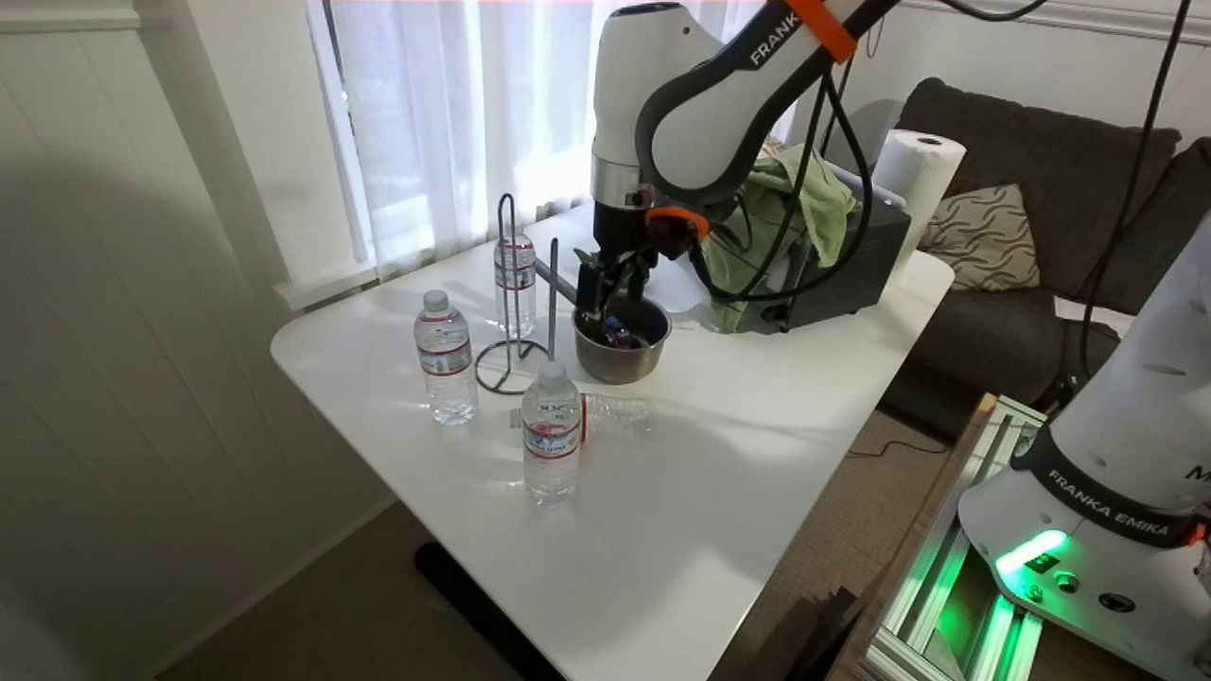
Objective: Pick up the silver pot and put it on the black oven
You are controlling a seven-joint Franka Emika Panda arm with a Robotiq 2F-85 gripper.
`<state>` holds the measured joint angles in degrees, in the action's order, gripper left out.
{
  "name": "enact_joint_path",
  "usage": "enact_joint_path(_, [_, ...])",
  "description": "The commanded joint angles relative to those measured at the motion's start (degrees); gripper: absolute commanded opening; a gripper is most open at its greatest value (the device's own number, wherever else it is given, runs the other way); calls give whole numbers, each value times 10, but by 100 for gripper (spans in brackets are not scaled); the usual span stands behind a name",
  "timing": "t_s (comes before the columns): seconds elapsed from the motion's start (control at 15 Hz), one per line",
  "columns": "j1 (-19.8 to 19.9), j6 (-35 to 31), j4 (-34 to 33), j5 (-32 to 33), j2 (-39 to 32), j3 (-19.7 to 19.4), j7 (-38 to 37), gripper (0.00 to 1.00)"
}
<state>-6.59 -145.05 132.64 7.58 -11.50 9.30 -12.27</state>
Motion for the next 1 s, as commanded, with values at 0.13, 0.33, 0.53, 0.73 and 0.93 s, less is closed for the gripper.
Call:
enact_joint_path(0.13, [-14,1,-1,-5,1,-13,4,100])
enact_joint_path(0.33, [-13,-10,-6,-16,-16,-10,16,100])
enact_joint_path(0.53, [-15,-22,-13,-17,-38,-11,16,100])
enact_joint_path(0.73, [-20,-51,-19,-9,-61,-17,8,100])
enact_joint_path(0.93, [-23,-75,-27,-10,-81,-23,12,100])
